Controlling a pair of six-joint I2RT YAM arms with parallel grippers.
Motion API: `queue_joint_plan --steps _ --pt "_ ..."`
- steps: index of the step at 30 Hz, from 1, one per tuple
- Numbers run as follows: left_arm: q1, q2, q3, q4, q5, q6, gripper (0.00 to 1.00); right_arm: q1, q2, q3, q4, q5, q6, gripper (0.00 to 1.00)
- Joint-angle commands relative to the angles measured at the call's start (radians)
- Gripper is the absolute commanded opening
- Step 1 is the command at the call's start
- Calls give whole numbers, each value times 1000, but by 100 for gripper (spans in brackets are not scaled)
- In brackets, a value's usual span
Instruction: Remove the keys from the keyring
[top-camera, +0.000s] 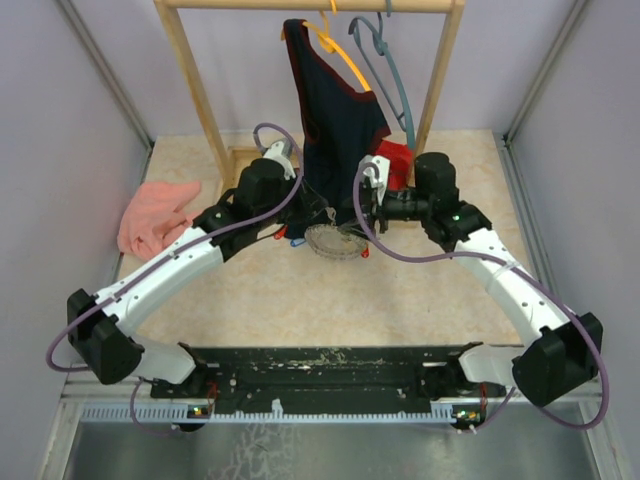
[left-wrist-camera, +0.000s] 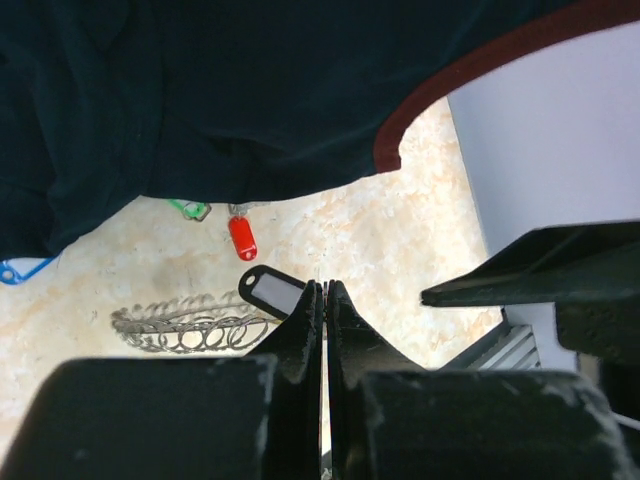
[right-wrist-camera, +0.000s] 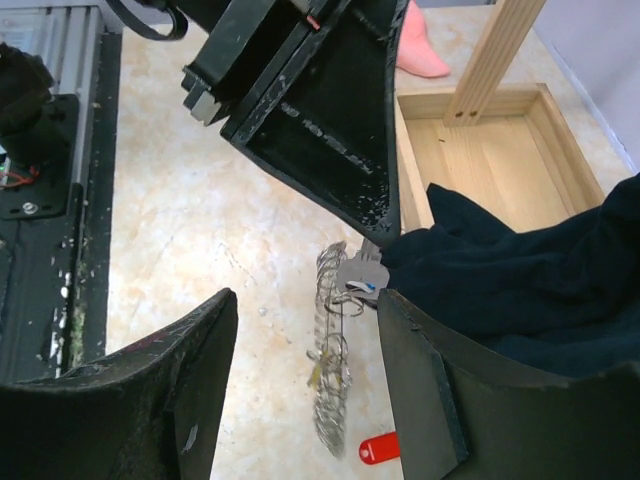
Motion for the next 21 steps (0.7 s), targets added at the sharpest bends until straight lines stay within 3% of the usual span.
queue_joint_plan --steps 1,16,21 --pt "0 17 100 -94 -73 -150 0 48 -18 -31 89 131 -33 58" --pt "2 102 222 -199 -52 -283 0 218 23 -50 184 545 -76 57" --pt "2 100 228 -202 -38 -298 0 262 35 -56 206 688 -128 46"
